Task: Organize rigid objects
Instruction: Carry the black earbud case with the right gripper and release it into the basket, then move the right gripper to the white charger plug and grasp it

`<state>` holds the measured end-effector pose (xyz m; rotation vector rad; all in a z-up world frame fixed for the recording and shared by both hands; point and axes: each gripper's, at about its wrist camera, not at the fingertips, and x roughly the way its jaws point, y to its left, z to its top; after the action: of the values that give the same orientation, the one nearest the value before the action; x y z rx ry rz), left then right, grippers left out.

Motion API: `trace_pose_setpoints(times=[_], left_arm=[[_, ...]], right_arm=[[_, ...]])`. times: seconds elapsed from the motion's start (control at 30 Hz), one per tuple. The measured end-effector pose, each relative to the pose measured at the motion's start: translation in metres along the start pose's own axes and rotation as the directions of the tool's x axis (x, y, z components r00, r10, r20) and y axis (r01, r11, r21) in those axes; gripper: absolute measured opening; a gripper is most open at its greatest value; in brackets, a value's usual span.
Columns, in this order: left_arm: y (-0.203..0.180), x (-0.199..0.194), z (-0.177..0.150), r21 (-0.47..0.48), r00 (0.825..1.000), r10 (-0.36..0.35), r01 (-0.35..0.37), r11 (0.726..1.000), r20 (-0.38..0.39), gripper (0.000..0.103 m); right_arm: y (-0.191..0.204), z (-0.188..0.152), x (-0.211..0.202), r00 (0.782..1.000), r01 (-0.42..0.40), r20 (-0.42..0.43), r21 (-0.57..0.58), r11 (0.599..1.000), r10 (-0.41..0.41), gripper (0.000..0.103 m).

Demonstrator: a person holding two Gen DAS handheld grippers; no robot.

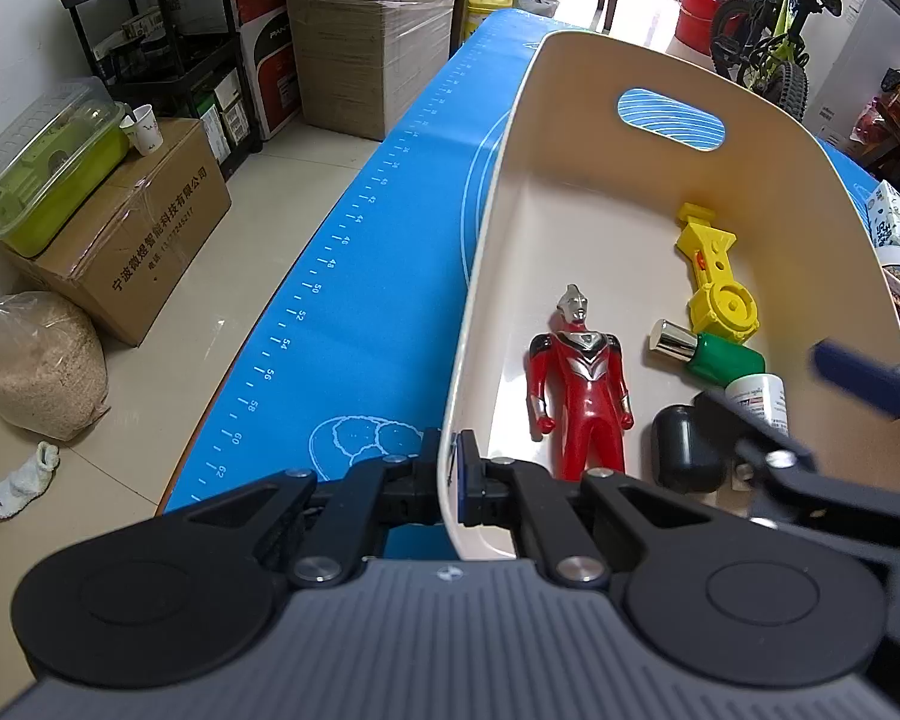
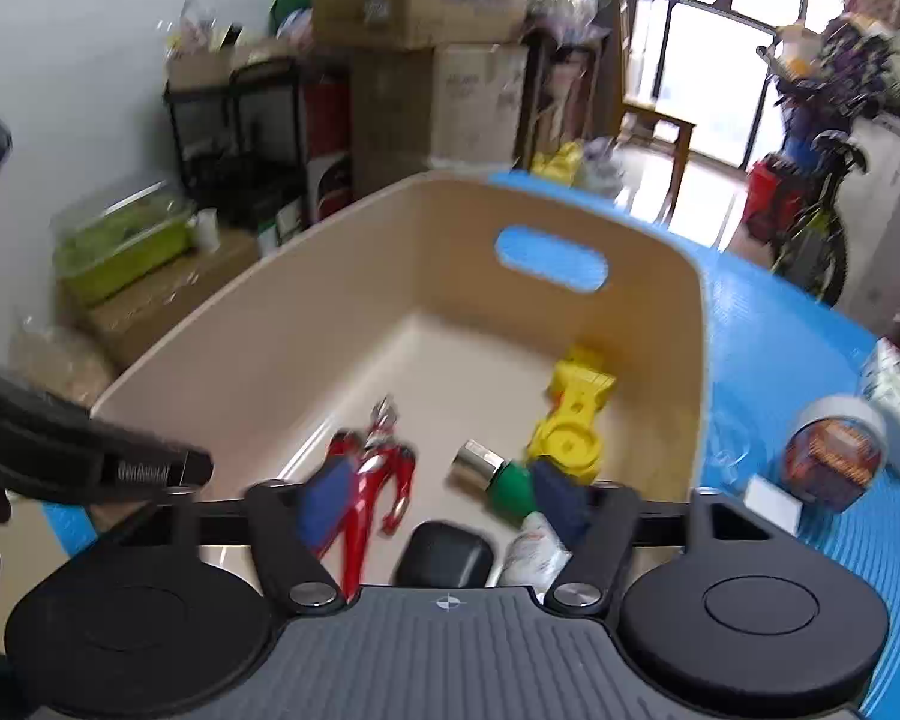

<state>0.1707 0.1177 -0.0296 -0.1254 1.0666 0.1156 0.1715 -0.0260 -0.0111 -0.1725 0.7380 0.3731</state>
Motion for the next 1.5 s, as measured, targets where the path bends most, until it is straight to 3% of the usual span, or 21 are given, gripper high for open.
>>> trace_pose_setpoints(times=[0.17,0.33,0.57,0.73,0.93,1.5], left_arm=[[0.0,0.0,0.0,0.0,1.0,0.0,0.0,1.0,0.0,0.006],[0.0,0.0,0.0,0.0,1.0,0.0,0.0,1.0,0.0,0.006],[0.0,0.0,0.0,0.0,1.0,0.0,0.0,1.0,0.0,0.006],[0.001,0.0,0.0,-0.001,1.0,0.002,-0.002,1.0,0.0,0.007],[0.002,0.0,0.0,-0.002,1.0,0.006,-0.006,1.0,0.0,0.007],[-0.002,0.0,-0.001,0.006,1.0,0.013,-0.013,1.0,0.003,0.007]], right_arm=[[-0.022,0.008,-0.018,0.997,-0.005,0.079,0.072,0.997,-0.001,0.077],[-0.056,0.014,-0.03,0.987,0.063,0.14,0.145,0.987,-0.084,0.081],[-0.121,0.006,-0.024,0.971,0.186,0.088,0.312,0.932,-0.224,0.091],[-0.153,-0.012,-0.007,0.953,0.263,0.05,0.357,0.896,-0.3,0.092],[-0.181,-0.04,0.028,0.951,0.293,-0.042,0.433,0.852,-0.306,0.091],[-0.181,-0.062,0.081,0.958,0.283,-0.075,0.403,0.87,-0.277,0.09]])
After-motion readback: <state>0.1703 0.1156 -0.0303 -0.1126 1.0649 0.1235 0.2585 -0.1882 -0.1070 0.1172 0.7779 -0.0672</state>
